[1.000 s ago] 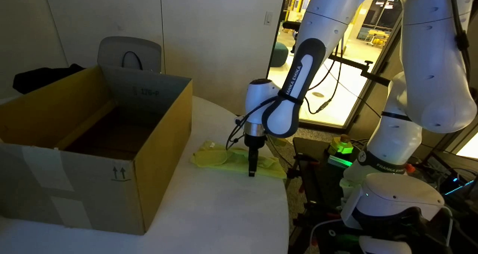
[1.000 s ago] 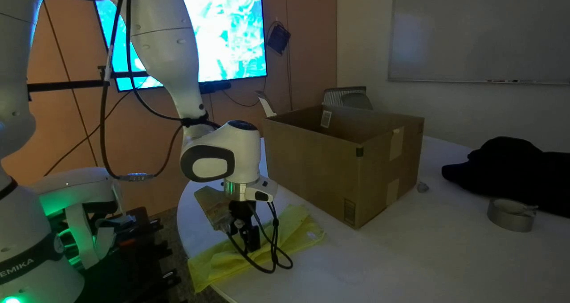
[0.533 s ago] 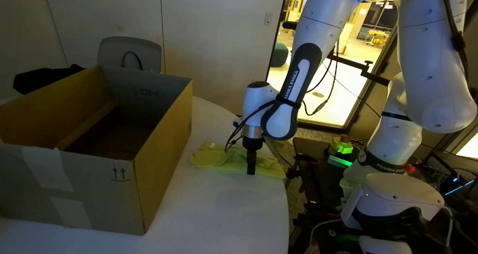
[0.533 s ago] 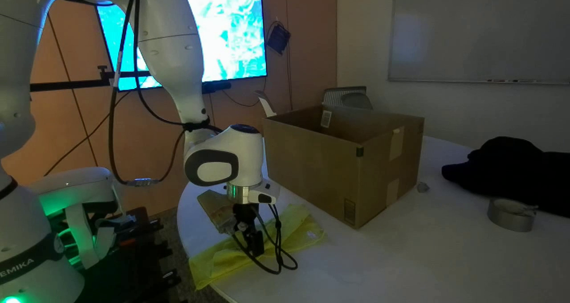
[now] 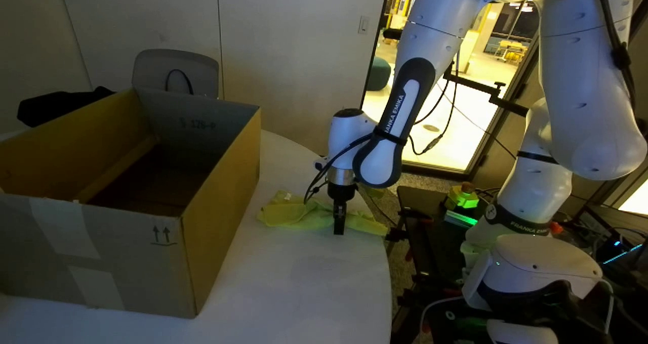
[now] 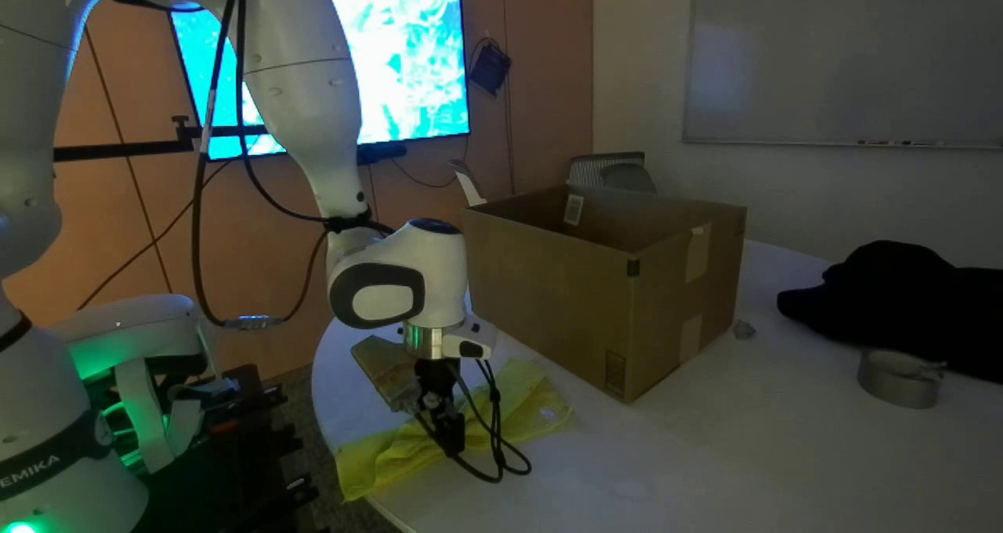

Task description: Put the black marker on the towel then fold the towel twice and put it in the brown box.

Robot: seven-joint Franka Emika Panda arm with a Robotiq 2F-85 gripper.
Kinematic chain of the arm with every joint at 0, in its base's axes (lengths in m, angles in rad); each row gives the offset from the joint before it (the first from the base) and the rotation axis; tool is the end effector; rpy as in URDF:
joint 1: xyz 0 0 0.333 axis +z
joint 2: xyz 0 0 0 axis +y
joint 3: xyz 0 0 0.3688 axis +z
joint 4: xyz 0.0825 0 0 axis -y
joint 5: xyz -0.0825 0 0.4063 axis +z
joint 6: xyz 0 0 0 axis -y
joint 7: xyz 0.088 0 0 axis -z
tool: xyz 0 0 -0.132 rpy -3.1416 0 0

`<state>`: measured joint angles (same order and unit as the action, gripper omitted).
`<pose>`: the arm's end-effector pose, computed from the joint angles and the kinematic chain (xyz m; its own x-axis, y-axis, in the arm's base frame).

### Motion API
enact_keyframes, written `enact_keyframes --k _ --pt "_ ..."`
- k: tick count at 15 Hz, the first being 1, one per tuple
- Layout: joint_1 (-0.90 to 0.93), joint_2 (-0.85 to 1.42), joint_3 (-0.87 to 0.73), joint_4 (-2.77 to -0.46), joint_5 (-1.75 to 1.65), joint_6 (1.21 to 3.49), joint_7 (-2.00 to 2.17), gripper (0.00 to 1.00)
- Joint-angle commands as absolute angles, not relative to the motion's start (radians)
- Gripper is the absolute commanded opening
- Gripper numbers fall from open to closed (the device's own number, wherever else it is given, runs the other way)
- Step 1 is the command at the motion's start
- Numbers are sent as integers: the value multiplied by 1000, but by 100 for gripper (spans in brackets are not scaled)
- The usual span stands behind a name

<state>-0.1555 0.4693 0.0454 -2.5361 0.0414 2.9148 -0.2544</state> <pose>0.4503 -0.0494 0.0940 0.9915 0.1010 -0.0815 0.0973 -0.9941 -0.0482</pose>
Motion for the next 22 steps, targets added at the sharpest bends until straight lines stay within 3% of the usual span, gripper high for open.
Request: enact_keyframes --k 1,13,22 --pt "-142 456 26 -2532 12 2886 -225 10" --pt "-225 88 34 -2675 97 2803 -286 11" --pt "-146 -110 -56 -2571 129 2696 -296 11"
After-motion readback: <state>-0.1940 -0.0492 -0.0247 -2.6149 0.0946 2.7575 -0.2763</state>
